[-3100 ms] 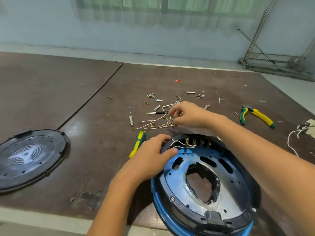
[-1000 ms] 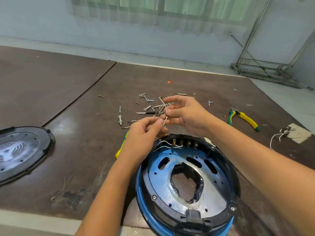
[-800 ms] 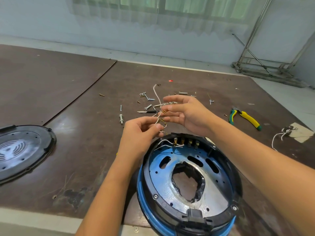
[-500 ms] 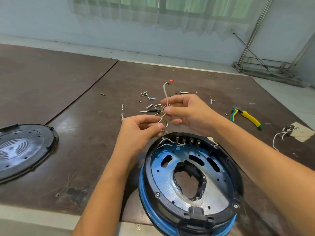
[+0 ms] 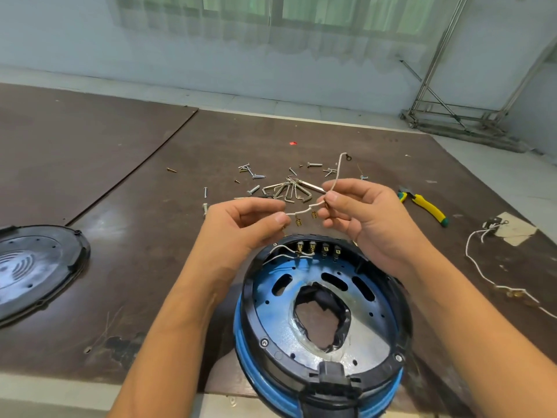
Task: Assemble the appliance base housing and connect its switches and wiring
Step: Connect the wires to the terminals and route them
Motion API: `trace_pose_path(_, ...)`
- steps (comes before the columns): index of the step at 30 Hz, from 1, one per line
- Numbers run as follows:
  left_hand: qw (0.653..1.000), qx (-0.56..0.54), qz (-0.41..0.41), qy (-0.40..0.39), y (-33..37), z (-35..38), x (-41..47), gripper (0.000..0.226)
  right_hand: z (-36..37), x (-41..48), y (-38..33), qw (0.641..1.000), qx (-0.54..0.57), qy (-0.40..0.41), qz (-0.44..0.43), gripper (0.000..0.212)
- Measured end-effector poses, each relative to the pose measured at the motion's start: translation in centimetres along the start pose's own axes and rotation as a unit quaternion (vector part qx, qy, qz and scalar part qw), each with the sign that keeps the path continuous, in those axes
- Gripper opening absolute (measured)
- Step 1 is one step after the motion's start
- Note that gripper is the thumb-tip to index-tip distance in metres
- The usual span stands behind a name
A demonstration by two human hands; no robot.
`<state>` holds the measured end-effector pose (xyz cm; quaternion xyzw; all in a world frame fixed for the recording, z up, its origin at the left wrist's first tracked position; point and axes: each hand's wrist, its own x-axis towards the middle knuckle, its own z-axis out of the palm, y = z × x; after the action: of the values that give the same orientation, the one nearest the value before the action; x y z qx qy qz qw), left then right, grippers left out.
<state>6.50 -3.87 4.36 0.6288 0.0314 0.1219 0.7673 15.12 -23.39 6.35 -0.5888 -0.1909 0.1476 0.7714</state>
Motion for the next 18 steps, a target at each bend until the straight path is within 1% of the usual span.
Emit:
trace_pose_path(2,1.000,0.016,0.016,0.007,-0.1,0.4,-0.1,0.019,-0.1,-0.7,0.2,1.000,0.014,0.011,-0.001,0.024)
trace_pose_path(6,1.000,0.006,0.022,0.004,0.0,0.8,0.0,0.018,-0.6,-2.4,0.8,0.999,0.017,0.046,-0.013,0.024)
trace_pose_path(9,0.999,-0.014,0.024,-0.037,0.2,1.0,-0.2,0.017,-0.9,-3.4,1.1,0.997,0.026,0.076,-0.010,0.029)
trace_pose_path(11,0.996,-0.009,0.045,-0.074,0.4,1.4,-0.5,0.021,-1.0,-3.9,1.1,0.994,0.064,0.083,0.020,0.035)
trace_pose_path(13,0.986,0.066,0.112,-0.106,0.7,1.9,-0.7,0.026,-1.0,-4.3,1.0,0.986,0.128,0.069,0.079,0.042)
trace_pose_path(14,0.972,0.121,0.156,-0.124,0.9,2.3,-0.9,0.029,-0.9,-4.5,1.0,0.981,0.154,0.047,0.109,0.041)
trace_pose_path(15,0.956,0.164,0.195,-0.146,1.0,2.8,-1.1,0.029,-0.6,-4.7,1.0,0.977,0.167,0.015,0.134,0.034)
trace_pose_path(16,0.944,0.182,0.222,-0.166,1.1,3.2,-1.3,0.026,-0.3,-5.0,1.1,0.974,0.167,-0.018,0.150,0.025)
trace_pose_path(17,0.939,0.178,0.234,-0.180,1.2,3.6,-1.4,0.022,0.1,-5.2,1.3,0.972,0.163,-0.046,0.160,0.018)
trace_pose_path(18,0.936,0.175,0.240,-0.186,1.2,3.9,-1.5,0.018,0.4,-5.3,1.5,0.971,0.163,-0.065,0.165,0.014)
